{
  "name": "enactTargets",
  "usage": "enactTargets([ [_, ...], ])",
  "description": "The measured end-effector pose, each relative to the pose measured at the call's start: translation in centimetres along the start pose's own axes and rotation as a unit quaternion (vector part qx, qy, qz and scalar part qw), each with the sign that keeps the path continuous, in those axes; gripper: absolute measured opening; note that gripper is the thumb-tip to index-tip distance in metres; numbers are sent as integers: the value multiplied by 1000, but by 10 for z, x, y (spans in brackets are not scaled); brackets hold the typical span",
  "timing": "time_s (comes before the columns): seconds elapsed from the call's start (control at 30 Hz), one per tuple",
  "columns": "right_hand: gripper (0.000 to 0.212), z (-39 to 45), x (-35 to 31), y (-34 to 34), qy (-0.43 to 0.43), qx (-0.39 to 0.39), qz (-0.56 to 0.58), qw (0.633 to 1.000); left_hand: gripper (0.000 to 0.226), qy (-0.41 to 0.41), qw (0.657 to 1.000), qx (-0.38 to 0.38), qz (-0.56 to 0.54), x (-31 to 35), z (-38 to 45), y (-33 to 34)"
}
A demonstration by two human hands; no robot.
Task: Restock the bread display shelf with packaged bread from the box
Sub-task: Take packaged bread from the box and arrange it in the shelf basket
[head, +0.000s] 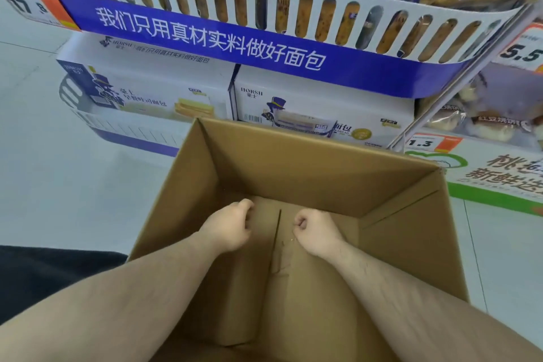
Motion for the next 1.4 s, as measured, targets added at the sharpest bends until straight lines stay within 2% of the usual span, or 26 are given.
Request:
enactTargets([
  [0.27,15,-4,-42,-30,-37,66,88,993,56,20,995,77,-61,29,5,-32],
  [0.37,15,-13,-61,-42,-82,92,104,987,57,44,991,100,-77,44,-1,-46],
  [0.43,12,-20,-74,-55,-149,141,80,976,55,68,986,130,-78,54,-7,-60],
  [0.47,10,-24,-82,-66,-201,187,55,960,52,83,981,162,-63,59,-10,-70],
  [0.53,5,-29,-99,-92,-307,291,-14,906,40,113,955,274,-13,66,-16,-99],
  [0.57,5,-29,-109,-105,-335,326,-44,883,33,124,933,336,11,69,-18,-116],
  [0.6,6,-25,-116,-117,-341,338,-70,875,27,129,912,388,26,71,-20,-131],
  [0.67,14,-6,-129,-135,-295,292,-123,901,20,118,890,438,39,71,-15,-158],
  [0.7,19,6,-132,-140,-255,250,-148,922,19,103,895,431,43,69,-9,-168],
  [0.8,28,48,-135,-143,-118,120,-169,971,27,35,931,353,84,54,22,-176],
  [0.87,31,73,-136,-139,-74,58,-175,980,39,10,942,314,117,41,32,-166],
  [0.93,31,92,-137,-132,-58,8,-208,976,46,10,925,348,153,33,28,-150],
  [1.0,32,105,-135,-126,-45,-36,-293,954,47,-3,910,377,173,28,20,-140],
  [1.1,50,120,-125,-117,-17,-66,-378,923,43,-25,895,411,171,24,21,-136],
  [1.27,77,131,-112,-106,44,-68,-397,914,48,-42,904,384,186,30,21,-140],
  [1.4,61,107,-130,-118,9,-68,-374,925,49,-54,925,342,154,29,23,-148],
])
Point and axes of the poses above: each hand's wrist, its own z-axis towards the middle knuckle, its own y-axis out of the palm, x = y × z, the point moved 3 cm from there along z, towards the middle knuckle, and after that the axes turned 13 degrees about z, right-handed, at the moved point
